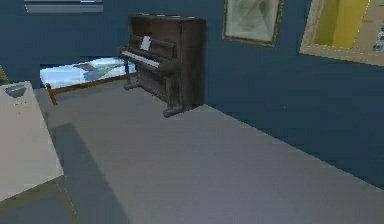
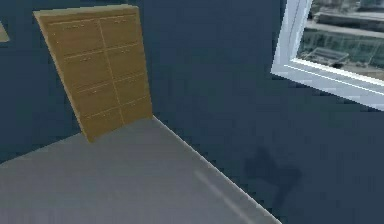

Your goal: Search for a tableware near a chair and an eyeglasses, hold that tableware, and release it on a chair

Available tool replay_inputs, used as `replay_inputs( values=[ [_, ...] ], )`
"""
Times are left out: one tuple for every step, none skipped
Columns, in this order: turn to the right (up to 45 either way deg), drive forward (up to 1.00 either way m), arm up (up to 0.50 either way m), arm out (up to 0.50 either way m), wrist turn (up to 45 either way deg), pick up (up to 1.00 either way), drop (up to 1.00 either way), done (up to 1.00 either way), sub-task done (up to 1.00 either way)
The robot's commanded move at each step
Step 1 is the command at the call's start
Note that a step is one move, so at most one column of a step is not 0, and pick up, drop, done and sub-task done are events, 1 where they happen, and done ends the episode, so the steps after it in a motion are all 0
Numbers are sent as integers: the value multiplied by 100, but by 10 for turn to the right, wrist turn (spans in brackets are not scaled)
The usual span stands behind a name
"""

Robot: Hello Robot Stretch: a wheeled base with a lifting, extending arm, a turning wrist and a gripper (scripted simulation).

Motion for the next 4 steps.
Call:
replay_inputs(
  values=[
    [0, 85, 0, 0, 0, 0, 0, 0, 0],
    [-420, 0, 0, 0, 0, 0, 0, 0, 0],
    [0, 100, 0, 0, 0, 0, 0, 0, 0],
    [-30, 0, 0, 0, 0, 0, 0, 0, 0]
  ],
)
